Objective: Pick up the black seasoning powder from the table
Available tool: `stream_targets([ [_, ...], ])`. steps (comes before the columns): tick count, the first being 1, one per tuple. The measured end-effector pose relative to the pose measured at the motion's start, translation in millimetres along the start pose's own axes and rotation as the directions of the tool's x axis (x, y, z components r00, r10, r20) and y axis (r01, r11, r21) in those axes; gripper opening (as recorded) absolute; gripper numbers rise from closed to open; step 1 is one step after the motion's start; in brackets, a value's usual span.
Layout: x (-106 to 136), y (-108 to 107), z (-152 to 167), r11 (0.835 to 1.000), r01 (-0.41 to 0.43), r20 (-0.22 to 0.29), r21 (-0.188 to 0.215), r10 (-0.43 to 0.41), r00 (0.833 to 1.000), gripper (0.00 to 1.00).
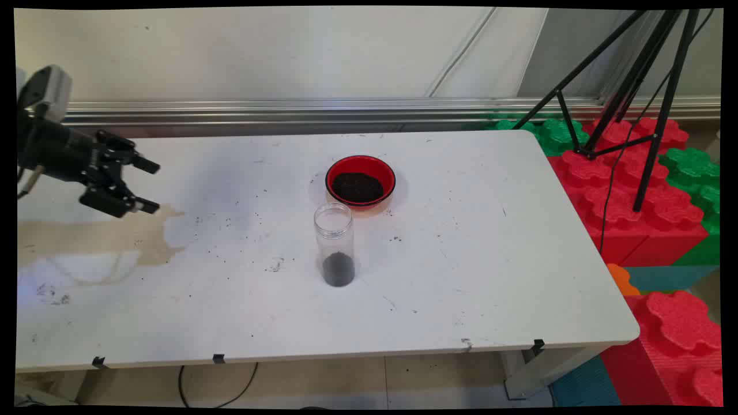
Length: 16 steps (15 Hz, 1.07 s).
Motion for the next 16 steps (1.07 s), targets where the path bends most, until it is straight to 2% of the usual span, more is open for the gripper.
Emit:
stream_targets([
  [5,21,9,27,0.998,-0.029,-0.034,-0.051,0.027,0.999,1.0],
  [11,47,31,72,0.989,-0.078,-0.103,-0.122,0.065,0.993,1.0],
  [16,61,49,114,0.981,-0.11,-0.161,-0.159,0.084,0.983,1.0],
])
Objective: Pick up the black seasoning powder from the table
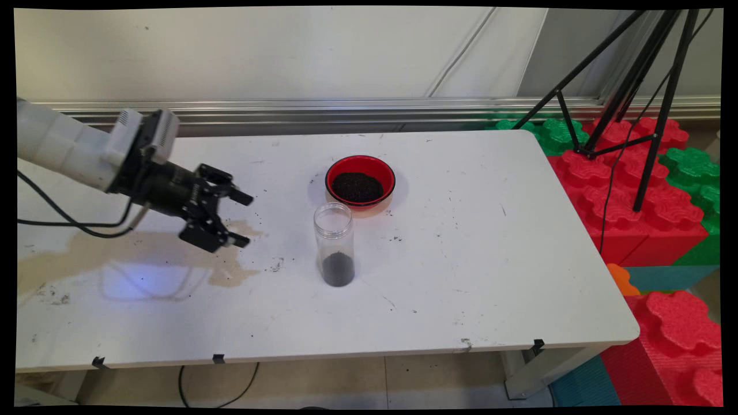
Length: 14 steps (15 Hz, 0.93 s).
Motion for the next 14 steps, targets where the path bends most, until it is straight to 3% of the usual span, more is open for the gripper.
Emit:
stream_targets([
  [14,-1,27,91,0.997,-0.041,-0.085,-0.059,0.036,0.996,1.0],
])
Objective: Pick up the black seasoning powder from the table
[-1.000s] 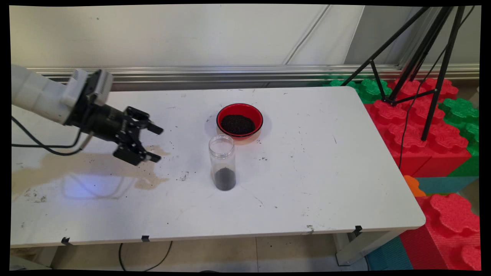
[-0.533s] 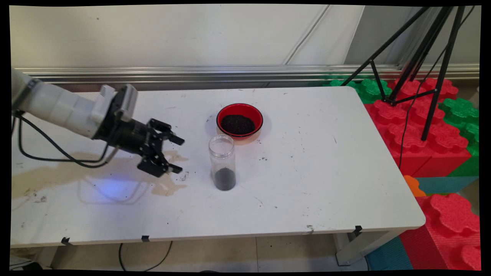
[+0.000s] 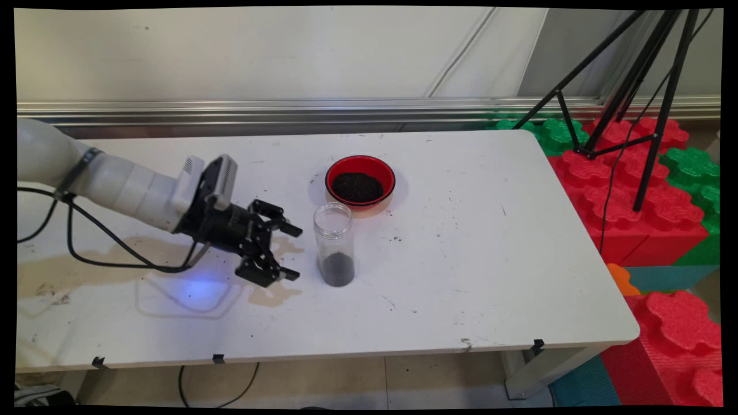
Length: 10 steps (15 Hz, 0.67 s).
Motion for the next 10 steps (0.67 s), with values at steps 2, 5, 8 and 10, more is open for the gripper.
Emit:
stream_targets([
  [2,-1,3,11,1.0,-0.002,-0.01,-0.002,0.002,1.0,1.0],
  [5,-2,6,27,1.0,0.003,-0.035,0.002,-0.003,0.999,1.0],
  [8,-3,7,43,1.0,0.012,-0.078,0.003,-0.012,0.997,1.0],
  [10,-5,7,51,1.0,0.02,-0.098,0.004,-0.019,0.995,1.0],
])
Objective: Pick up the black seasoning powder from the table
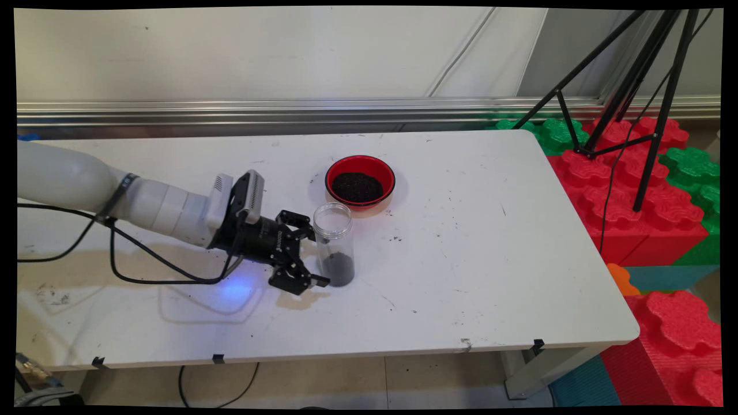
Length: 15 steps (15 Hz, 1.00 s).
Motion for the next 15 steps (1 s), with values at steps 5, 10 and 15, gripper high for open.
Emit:
stream_targets([
  [5,-8,0,14,1.0,0.025,-0.036,0.007,-0.025,0.999,1.0],
  [10,-17,0,23,0.999,0.049,-0.06,0.015,-0.048,0.997,1.0],
  [15,-24,-1,31,0.997,0.072,-0.077,0.026,-0.07,0.995,1.0],
])
